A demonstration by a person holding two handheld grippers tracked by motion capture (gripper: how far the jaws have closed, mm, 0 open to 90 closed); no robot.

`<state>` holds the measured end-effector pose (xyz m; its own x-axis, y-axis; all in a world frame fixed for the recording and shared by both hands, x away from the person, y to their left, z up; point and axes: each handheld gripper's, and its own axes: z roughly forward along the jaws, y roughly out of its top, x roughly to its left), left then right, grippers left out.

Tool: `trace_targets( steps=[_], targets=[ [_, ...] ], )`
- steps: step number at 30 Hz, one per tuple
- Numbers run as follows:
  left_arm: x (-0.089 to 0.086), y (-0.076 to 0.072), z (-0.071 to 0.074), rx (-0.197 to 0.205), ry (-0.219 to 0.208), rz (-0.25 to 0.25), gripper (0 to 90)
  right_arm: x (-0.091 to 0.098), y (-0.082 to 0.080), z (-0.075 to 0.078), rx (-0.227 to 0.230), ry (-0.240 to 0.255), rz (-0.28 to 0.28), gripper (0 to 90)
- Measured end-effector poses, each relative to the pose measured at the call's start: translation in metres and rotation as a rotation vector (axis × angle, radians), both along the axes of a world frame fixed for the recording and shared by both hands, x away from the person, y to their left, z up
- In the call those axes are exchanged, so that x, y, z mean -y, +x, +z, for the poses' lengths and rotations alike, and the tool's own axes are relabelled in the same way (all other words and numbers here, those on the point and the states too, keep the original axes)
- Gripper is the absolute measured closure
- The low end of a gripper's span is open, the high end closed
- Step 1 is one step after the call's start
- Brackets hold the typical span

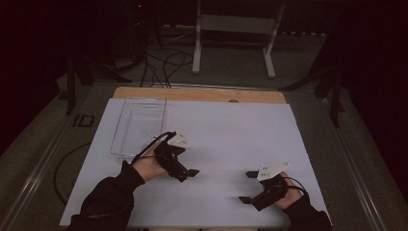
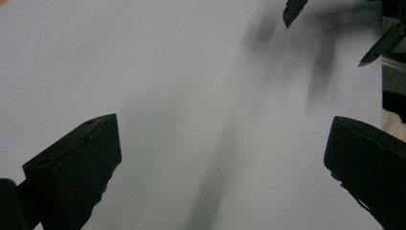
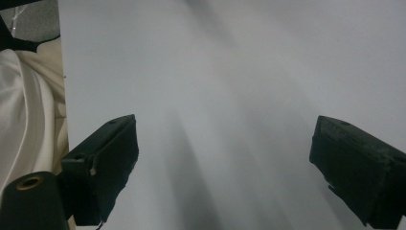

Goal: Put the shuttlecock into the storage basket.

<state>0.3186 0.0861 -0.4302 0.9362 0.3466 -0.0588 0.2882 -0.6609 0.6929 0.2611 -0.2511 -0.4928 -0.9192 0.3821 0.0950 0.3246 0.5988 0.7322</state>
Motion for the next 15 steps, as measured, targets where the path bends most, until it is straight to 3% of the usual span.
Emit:
trace_targets(
  steps=[15],
  targets=[
    [-0.015,-0.018,-0.023,-0.032,-0.007,-0.007,0.0,0.000,-0.001,0.001,0.003,0.005,0.000,9.4]
  ],
)
